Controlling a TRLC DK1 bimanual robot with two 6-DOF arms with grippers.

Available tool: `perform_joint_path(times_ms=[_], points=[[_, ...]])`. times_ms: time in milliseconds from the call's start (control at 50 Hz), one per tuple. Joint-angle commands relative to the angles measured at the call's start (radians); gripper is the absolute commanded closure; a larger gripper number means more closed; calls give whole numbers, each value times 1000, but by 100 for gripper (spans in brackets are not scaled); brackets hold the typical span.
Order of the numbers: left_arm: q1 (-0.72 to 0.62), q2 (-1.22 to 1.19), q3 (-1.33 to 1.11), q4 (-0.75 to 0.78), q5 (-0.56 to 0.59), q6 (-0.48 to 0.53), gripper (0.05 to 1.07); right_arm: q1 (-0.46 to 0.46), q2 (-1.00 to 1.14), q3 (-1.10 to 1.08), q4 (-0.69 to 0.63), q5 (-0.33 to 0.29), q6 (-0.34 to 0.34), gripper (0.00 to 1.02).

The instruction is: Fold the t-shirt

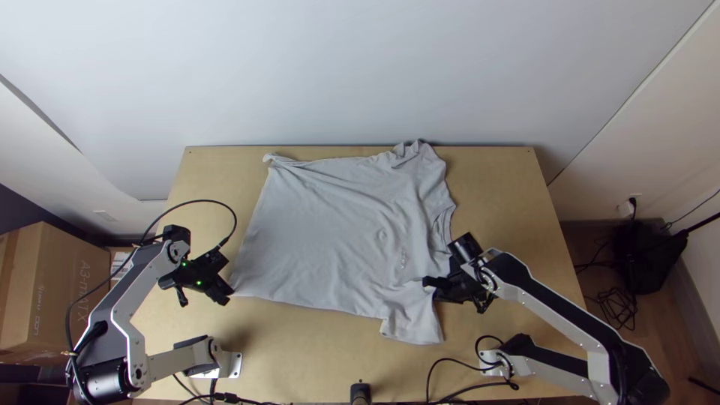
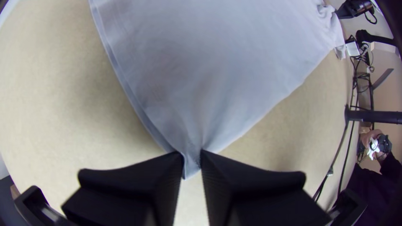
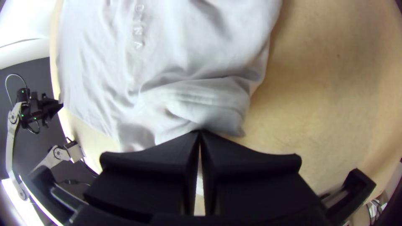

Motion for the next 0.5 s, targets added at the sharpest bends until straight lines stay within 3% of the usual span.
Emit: perform_joint_path(times_ms=[0, 120, 260, 420, 480], points=[[-3, 6, -41, 5, 5, 20, 105, -43, -41, 23, 6, 3, -20, 100], [29, 0, 12, 58, 54, -57, 105, -96, -90, 26, 6, 4, -32, 100], [74, -28, 126, 104, 126, -278, 105, -184, -165, 16, 6, 9, -62, 100], [49, -138, 183, 157, 162, -561, 105, -267, -260, 4, 13, 69, -159, 100], [38, -170, 198, 180, 160, -660, 105, -281, -324, 9, 78, 110, -179, 100]])
